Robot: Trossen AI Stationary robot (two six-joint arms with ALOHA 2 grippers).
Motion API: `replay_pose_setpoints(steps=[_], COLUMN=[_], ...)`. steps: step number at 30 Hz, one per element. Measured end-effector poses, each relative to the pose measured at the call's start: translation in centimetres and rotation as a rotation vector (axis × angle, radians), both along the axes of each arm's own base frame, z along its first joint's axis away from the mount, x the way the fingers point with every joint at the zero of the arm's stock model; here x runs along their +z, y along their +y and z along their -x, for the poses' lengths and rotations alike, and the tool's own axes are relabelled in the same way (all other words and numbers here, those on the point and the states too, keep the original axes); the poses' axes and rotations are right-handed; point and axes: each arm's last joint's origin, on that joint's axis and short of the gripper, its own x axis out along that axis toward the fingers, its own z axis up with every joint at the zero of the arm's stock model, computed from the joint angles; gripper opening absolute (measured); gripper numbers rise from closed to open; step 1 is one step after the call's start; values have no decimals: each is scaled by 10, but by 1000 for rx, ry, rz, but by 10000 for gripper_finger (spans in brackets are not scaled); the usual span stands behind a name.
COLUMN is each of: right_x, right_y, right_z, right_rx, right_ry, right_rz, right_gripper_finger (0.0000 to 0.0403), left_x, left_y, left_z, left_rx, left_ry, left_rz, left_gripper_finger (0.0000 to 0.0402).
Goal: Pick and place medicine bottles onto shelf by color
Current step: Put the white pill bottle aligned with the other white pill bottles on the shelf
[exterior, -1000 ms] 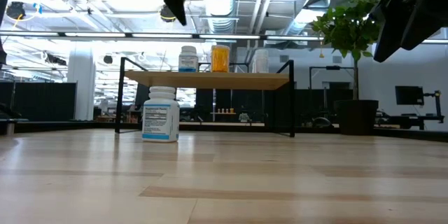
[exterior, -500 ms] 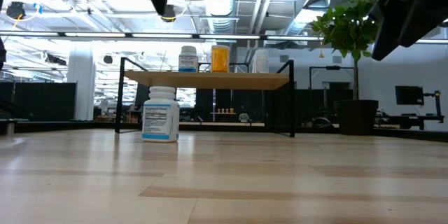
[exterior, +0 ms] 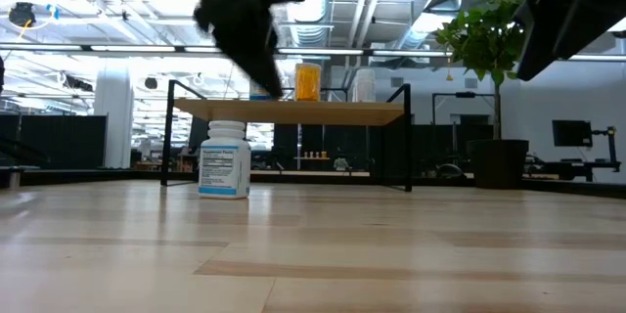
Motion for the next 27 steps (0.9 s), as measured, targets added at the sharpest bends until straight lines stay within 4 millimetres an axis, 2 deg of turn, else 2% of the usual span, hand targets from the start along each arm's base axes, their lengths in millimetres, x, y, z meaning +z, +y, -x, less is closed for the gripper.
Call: replay_pose_setpoints(steps=[4, 9, 12, 17, 27], right_x=[0, 0, 0, 0, 0], right_y=[0, -1, -2, -2, -2], right_z=[0, 0, -1, -1, -1], right_rx=[6, 4, -1, -1, -2], right_ry=[5, 5, 4, 4, 6], right_rz=[6, 7, 7, 7, 8], right_gripper_finger=[306, 306, 306, 306, 306], left_x=[-27, -34, -39, -51, -43], left_y=[-2, 0, -1, -2, -14], left_z=[11, 14, 12, 18, 36], left_rx=[136, 297, 292, 251, 275], left_ry=[20, -34, -21, 112, 312], left_rz=[-88, -56, -74, -41, -37], left_gripper_finger=[222, 222, 222, 222, 222])
